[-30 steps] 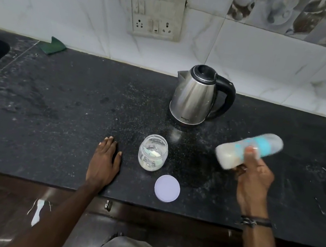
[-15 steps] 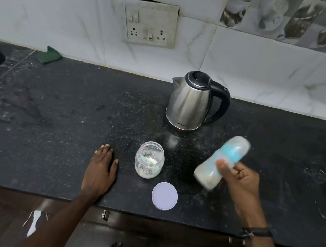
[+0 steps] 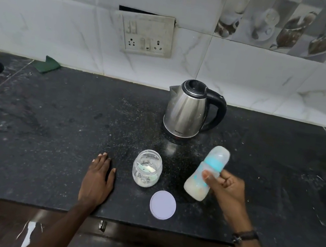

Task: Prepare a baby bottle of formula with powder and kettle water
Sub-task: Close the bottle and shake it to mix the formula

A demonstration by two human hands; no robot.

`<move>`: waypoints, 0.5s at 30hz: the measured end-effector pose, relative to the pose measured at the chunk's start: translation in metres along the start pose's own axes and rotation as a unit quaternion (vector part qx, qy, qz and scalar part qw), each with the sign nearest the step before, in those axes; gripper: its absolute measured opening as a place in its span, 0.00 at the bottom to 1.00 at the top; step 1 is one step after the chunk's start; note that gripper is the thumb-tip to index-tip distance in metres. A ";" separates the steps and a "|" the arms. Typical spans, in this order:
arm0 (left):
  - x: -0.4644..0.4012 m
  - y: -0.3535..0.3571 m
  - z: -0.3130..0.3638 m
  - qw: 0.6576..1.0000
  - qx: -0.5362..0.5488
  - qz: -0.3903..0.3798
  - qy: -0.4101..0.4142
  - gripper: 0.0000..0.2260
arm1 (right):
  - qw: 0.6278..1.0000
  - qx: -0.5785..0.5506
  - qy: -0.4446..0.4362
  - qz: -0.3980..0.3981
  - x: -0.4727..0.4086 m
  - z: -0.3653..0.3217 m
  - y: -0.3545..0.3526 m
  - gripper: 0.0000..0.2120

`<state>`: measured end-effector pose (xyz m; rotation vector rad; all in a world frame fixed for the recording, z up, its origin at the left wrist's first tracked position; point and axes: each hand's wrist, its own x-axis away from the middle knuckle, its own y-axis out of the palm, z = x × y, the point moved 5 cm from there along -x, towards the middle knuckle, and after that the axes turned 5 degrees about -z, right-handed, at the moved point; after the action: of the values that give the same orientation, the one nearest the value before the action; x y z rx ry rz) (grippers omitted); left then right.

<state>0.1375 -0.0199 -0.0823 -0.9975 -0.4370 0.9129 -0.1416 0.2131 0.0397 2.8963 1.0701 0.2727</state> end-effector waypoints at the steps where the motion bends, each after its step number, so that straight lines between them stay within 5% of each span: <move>1: -0.001 -0.001 0.001 1.000 0.000 0.003 0.001 0.22 | 1.000 -0.015 -0.013 0.024 0.002 -0.004 0.000 0.18; 3: 0.000 0.000 0.002 1.000 -0.004 0.002 -0.004 0.23 | 0.998 -0.037 -0.015 0.058 0.000 -0.005 -0.006 0.21; 6: 0.001 -0.001 0.001 1.000 -0.002 -0.001 -0.007 0.23 | 1.000 -0.007 0.010 -0.020 0.000 0.001 0.002 0.18; 9: -0.001 -0.001 0.002 1.000 -0.007 0.000 -0.007 0.24 | 0.999 -0.033 -0.027 0.032 -0.001 -0.007 -0.006 0.28; 12: 0.001 0.000 0.000 1.000 -0.003 0.000 -0.008 0.23 | 0.999 0.004 0.008 -0.038 -0.001 -0.007 0.001 0.17; 15: 0.000 -0.001 0.001 1.000 -0.005 0.005 0.002 0.22 | 1.000 -0.008 -0.018 -0.009 -0.003 -0.008 -0.007 0.17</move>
<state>0.1370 -0.0198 -0.0810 -1.0114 -0.4330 0.9186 -0.1501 0.2160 0.0463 2.8660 1.0820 0.2272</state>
